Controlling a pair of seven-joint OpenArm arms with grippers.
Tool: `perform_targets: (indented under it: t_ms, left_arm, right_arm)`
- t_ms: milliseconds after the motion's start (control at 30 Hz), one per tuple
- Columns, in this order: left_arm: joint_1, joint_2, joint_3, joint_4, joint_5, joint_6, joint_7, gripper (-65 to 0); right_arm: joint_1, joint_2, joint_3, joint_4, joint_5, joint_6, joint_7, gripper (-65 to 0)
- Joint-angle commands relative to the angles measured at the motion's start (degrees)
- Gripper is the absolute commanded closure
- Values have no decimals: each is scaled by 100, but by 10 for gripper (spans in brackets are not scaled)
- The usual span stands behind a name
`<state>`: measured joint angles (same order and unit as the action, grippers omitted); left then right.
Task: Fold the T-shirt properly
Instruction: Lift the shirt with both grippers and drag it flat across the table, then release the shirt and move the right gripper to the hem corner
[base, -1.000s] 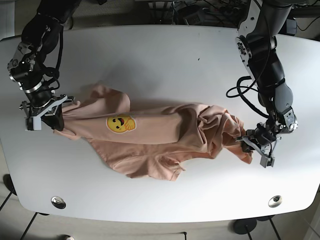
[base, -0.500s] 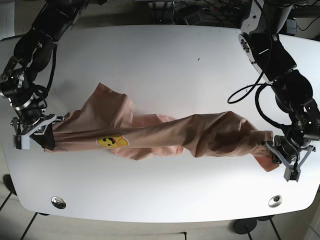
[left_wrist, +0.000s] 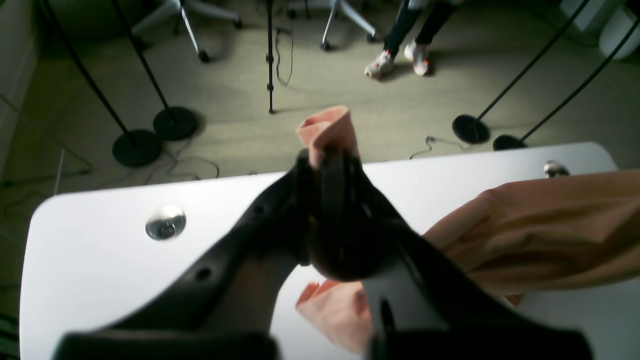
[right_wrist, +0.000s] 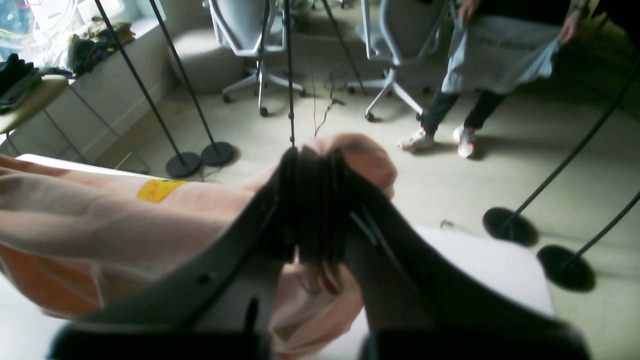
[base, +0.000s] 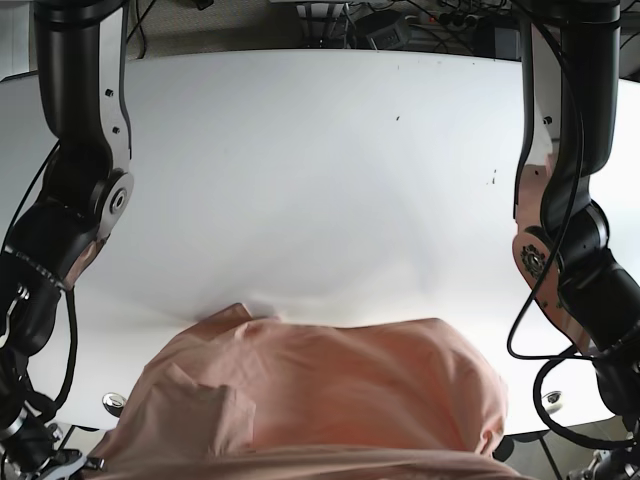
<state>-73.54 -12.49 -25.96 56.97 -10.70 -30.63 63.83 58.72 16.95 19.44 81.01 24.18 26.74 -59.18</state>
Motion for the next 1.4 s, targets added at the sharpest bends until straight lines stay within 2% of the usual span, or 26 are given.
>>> perform_targets:
  t_ms: [33,133,233,333,500,633,767,900,1067,1333,1400]
  left_arm:
    - [-146,-241,-11,-260,-7,8,-93,0]
    - [-146,-390,-20,-145,-25,8,-40,0]
    - [0,-505,-46,426,-42,-9,162,0]
    - [1090,-505,-73,1226,-42,-27,302,0]
    - [2646,-487,-706,2343,-42,-36,733,0]
    - [3974,-461,-1040,2949,-51,-141,997,0]
    - [5081,-276,-1418,3477,-42,-598,1278,0]
    - [6145,-267,-1717,3916,-42,-686,1419,0]
    - [7332,-250,-1734,4329,-51,-695,1419,0]
    - [7815,-21,-1734,4628,-42,-695,1419,0]
    - [7807,-21,-1708,4628,-42,-695,1419,-22]
  right_arm:
    - [594,85,-50,0,91,-6,199,-21]
    - [585,68,-50,351,127,12,23,-21]
    - [-382,50,-23,1028,127,12,-109,-21]
    - [-1718,6,56,1837,127,12,-109,-21]
    - [-3678,-381,557,2857,127,20,-100,-21]
    - [-5147,-785,882,3244,127,47,-91,-21]
    - [-6114,-1049,1304,3279,118,521,-91,-21]
    - [-6799,-1084,1629,3270,118,715,-91,-21]
    - [-7467,-1093,1805,3261,118,724,-91,-21]
    - [-7784,-1119,1946,3244,118,724,-91,-25]
    - [-7784,-1269,1981,3253,91,724,-91,-27]
